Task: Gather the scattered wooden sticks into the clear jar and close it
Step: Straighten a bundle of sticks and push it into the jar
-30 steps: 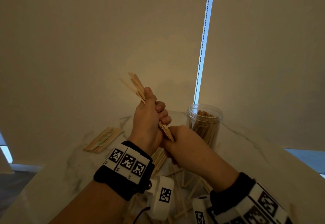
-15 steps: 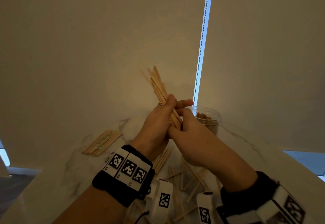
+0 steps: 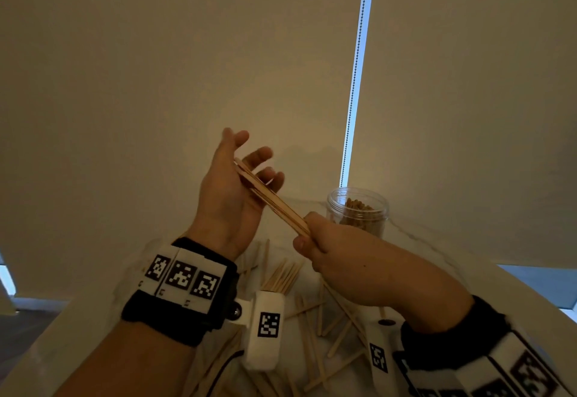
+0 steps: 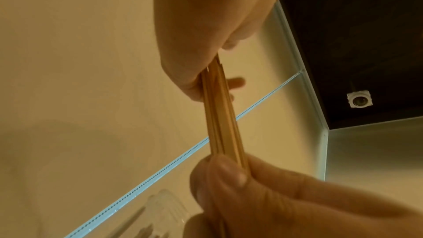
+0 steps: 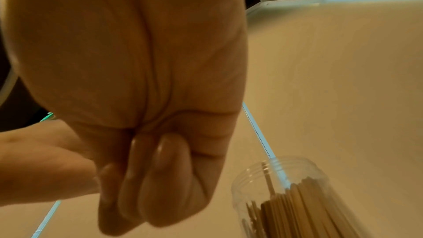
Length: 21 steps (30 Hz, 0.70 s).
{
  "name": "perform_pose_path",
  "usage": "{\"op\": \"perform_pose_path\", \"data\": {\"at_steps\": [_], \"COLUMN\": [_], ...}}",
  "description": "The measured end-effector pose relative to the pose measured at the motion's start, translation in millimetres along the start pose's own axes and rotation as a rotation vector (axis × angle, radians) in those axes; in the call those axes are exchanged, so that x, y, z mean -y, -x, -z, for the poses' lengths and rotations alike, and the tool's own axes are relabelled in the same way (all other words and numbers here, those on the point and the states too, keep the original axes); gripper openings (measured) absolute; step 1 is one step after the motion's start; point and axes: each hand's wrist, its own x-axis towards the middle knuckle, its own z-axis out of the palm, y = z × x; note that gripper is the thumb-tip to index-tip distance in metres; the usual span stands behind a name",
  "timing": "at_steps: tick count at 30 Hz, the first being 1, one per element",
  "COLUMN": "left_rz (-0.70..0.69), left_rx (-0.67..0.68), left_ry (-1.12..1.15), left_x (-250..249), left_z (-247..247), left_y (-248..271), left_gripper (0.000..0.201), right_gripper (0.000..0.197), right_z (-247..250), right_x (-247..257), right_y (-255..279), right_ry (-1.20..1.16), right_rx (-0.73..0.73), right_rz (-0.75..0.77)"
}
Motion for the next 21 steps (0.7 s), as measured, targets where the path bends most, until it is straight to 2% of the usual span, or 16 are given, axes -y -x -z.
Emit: {"op": "perform_pose_path", "data": {"at_steps": [4, 9, 11, 14, 18, 21], "left_rz": [-0.009, 0.020, 0.008, -0.033, 0.067, 0.073], "left_rx": [-0.008, 0.009, -0.021, -0.067, 0.061, 0.142], "left_ry": [-0.011, -0.182, -0.239, -0.292, -0.607, -0.816], "left_x": [10.6, 16.2, 8.8, -3.6, 1.2, 11.5], "left_z": [-4.9, -9.9, -7.8, -4.0, -8.4, -11.8], "left_y": [1.3, 8.0, 5.8, 2.7, 7.5, 12.0], "left_gripper": [0.037, 0.029, 0.024, 0.028, 0.046, 0.046], "right_gripper": [0.026, 0.034, 0.034, 0.034, 0.031, 0.025], "right_z": [-5.9, -9.5, -6.6, -3.7, -6.5, -5.2], "right_x": [6.4, 0.3, -1.9, -4.3, -3.3, -5.8], "right_y": [-3.5, -11.0, -10.3, -7.4, -8.1, -10.7], "right_ry": [0.039, 0.126, 0.157, 0.202, 0.211, 0.270], "right_rx": [-0.102, -0.273, -0.258, -0.162, -0.183, -0.284], "right_rz": [0.012, -0.005, -0.001, 0.008, 0.015, -0.045]}}
